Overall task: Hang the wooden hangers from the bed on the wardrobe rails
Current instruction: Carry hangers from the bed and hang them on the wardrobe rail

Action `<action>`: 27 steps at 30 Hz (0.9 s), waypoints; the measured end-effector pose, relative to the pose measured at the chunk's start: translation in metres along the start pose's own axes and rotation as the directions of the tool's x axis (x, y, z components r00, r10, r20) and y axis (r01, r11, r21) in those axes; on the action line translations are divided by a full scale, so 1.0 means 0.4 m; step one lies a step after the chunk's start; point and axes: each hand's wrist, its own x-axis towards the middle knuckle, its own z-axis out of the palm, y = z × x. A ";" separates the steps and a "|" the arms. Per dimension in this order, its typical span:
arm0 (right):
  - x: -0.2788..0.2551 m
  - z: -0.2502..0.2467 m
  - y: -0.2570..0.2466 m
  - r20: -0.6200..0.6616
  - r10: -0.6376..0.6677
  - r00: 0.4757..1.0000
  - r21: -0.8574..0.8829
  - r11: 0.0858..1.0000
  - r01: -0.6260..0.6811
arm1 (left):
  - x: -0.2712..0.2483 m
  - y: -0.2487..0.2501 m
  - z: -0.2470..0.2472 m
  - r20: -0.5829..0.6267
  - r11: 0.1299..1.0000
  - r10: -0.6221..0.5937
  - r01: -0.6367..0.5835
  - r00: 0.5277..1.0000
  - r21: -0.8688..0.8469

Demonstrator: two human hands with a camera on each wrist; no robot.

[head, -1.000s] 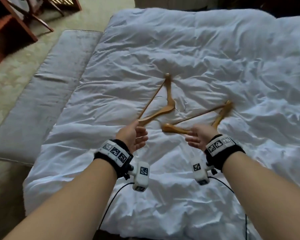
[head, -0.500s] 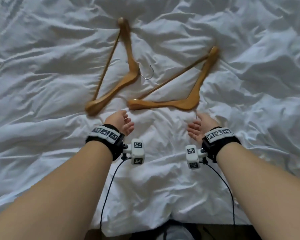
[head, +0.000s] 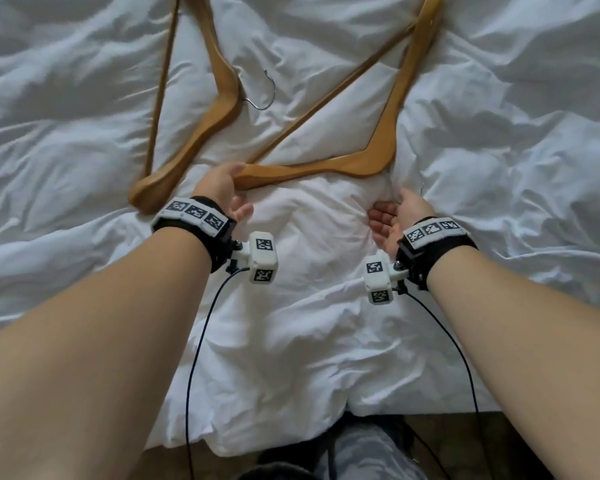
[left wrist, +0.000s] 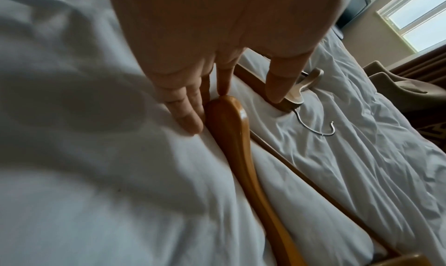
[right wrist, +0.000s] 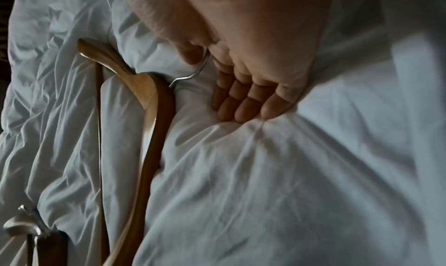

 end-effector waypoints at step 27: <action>-0.028 -0.007 0.089 0.085 -0.129 0.988 0.086 0.989 0.122 | -0.116 -0.196 -0.084 0.349 0.878 0.141 -0.280 0.927 0.388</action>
